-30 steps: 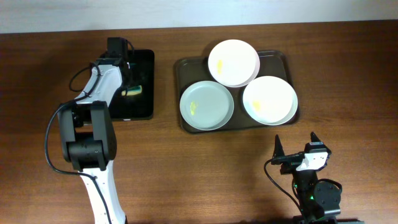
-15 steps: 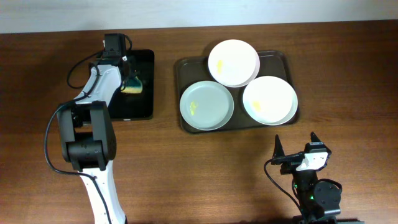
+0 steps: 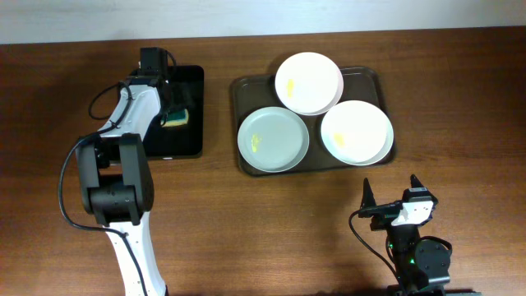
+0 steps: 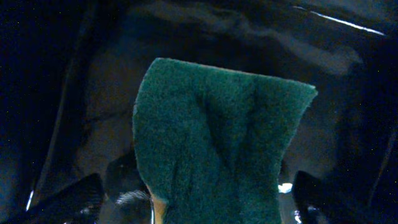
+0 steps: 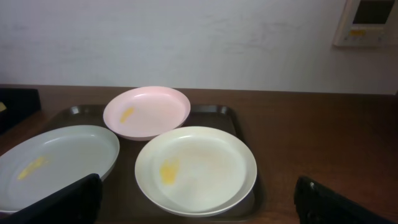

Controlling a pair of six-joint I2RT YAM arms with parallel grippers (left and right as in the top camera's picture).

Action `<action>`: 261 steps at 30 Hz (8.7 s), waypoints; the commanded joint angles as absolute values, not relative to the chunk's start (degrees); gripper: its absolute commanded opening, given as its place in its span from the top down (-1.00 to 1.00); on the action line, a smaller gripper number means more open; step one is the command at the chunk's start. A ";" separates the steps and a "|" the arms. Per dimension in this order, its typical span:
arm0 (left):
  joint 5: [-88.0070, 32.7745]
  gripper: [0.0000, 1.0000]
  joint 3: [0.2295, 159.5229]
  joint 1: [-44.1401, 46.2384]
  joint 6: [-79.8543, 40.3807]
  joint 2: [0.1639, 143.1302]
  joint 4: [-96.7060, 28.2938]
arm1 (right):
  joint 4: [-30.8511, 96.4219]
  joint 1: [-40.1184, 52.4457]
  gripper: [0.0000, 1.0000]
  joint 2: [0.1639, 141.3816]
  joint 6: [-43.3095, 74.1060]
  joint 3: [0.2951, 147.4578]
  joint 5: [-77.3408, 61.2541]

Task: Clean dirty plates on tray and stack at the side
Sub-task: 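Reach the left gripper to the sponge and grasp it, then lift the sponge with left gripper onto the pale blue plate, then grasp the pale blue plate rim with the right gripper, then scrub the pale blue plate with the sponge in the left gripper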

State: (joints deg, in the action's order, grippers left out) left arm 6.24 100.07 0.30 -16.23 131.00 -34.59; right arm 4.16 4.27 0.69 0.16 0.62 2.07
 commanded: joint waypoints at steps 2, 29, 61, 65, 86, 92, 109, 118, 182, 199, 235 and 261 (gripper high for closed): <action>6.35 0.24 100.47 0.19 -16.38 132.22 -34.13 | 4.56 4.05 -0.97 0.32 0.23 0.32 2.13; 3.88 1.00 101.06 0.16 -16.16 126.19 -37.71 | 4.56 4.05 -0.97 0.32 0.23 0.32 2.13; -24.14 1.00 103.22 4.01 -17.26 108.68 -58.00 | 4.56 4.05 -0.97 0.32 0.23 0.32 2.13; -30.15 1.00 95.13 10.94 -17.28 110.85 -57.06 | 4.56 4.05 -0.97 0.32 0.21 0.32 2.13; 0.71 1.00 88.90 34.35 -35.38 115.85 -39.09 | -14.37 4.10 -0.97 0.36 14.02 0.93 -18.24; 1.06 1.00 88.90 34.33 -35.35 116.51 -38.59 | 4.43 2.11 -0.97 8.16 5.58 21.93 -12.01; -8.82 1.00 88.90 27.99 -35.16 116.51 -38.63 | 63.22 0.08 -0.25 78.32 -8.32 84.27 -26.98; -8.82 1.00 88.90 27.99 -35.16 116.51 -39.22 | 51.33 6.39 0.04 100.33 4.67 84.29 -27.11; 10.07 0.77 87.24 34.17 -38.98 126.82 -36.34 | 34.28 13.85 0.92 122.43 5.43 84.18 -18.13; 23.97 1.00 87.37 30.41 -34.20 126.61 -39.51 | 34.94 13.80 0.92 122.43 5.39 84.18 -17.28; 22.96 1.00 88.03 28.23 -31.79 126.63 -38.46 | 35.14 13.80 0.92 122.43 5.43 84.18 -17.28; -9.32 1.00 86.94 30.24 -34.26 122.15 -34.65 | 35.35 13.82 0.92 122.43 5.45 84.18 -17.32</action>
